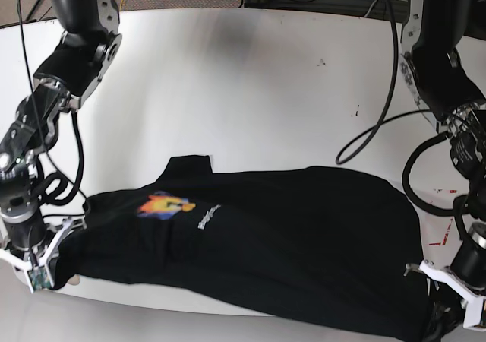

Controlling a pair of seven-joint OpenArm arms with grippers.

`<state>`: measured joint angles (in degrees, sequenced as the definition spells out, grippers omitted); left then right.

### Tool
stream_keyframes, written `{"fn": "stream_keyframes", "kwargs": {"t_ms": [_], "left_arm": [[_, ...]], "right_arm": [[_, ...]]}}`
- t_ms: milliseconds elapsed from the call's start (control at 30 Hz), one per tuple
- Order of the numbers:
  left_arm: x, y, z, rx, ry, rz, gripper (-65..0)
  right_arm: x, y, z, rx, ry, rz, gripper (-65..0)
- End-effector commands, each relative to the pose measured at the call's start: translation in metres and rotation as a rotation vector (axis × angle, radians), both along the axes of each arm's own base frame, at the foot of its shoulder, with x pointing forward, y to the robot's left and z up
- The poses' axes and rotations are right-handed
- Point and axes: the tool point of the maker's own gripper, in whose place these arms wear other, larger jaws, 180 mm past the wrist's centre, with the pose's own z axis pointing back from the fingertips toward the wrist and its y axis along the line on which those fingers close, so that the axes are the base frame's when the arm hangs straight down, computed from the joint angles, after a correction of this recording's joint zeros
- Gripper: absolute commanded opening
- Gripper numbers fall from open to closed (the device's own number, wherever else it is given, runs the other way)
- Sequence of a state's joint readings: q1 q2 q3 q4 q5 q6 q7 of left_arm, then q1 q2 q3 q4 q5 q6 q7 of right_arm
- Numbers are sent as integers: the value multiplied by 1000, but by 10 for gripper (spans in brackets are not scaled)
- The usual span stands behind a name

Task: Layout the t-shirt on the table in an organized manner, then fold the t-shirt properly
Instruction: 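Lift the shirt again with both grippers and pull it toward the robot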

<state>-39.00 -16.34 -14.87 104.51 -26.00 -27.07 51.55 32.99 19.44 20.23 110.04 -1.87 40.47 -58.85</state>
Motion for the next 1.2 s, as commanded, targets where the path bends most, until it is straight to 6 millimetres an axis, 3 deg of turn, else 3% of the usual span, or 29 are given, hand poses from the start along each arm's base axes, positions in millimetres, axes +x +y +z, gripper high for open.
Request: {"fn": "stream_keyframes", "kwargs": {"t_ms": [0,33,67,200,300,400,533,700,767,967,1167], "left_arm": [[-2,7,58,-2,-135,16,-650],[-2,7,63,-3,-145,16,-650],[-3,8,82,-8,-180,17,-650],[-7,11,126,-19,-265,17,-650],[-13,14,162,-33,-332,15,-650],[-16,17,185,-42,-366,15,-649],[-20,15,202,-40,-386,9,-649],[-17,4,194,-9,-363,-3,-649],[-15,3,181,-5,-343,-1,-649],[-8,-2,129,16,-251,-1,-649],[-12,-9,63,52,-142,-3,-649]], "right_arm": [[8,-8,58,-55,-101,-17,-644],[9,-8,65,-63,-110,-19,-644],[12,-9,84,-82,-133,-23,-644],[17,-8,129,-140,-188,-26,-644],[11,-11,170,-185,-245,-48,-644],[5,-10,199,-213,-292,-59,-644],[-2,-9,221,-256,-317,-76,-644],[-11,-15,228,-288,-326,-104,-644],[-13,-15,224,-299,-319,-111,-644],[-21,-28,176,-304,-240,-141,-644],[-34,-48,91,-234,-92,-177,-647]]}}
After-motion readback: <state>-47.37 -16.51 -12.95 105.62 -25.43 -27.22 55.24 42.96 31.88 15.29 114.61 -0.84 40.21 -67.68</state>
